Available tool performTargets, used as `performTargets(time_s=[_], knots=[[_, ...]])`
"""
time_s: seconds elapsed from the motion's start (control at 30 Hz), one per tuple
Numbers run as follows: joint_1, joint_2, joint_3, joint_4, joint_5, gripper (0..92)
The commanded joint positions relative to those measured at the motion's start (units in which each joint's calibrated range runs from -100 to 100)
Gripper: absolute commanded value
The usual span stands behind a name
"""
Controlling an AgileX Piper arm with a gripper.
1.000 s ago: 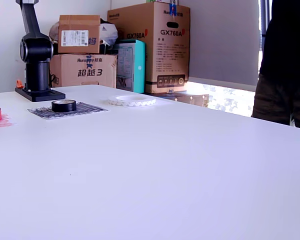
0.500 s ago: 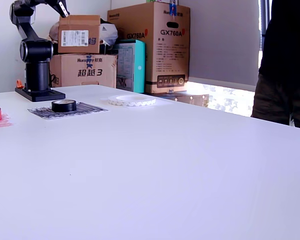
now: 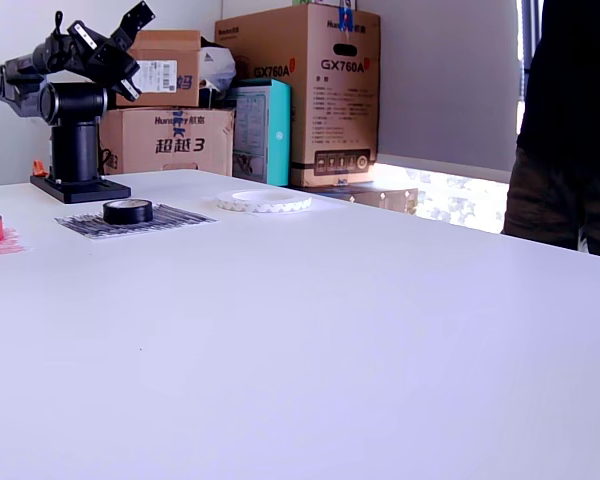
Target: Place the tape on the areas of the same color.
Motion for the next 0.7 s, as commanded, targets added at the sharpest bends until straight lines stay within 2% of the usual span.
performTargets(time_s=[0.0, 0.67], knots=[[2.96, -4.62, 0.78, 3.79, -0.32, 3.1], [2.33, -4.62, 0.69, 3.95, -0.32, 3.4]])
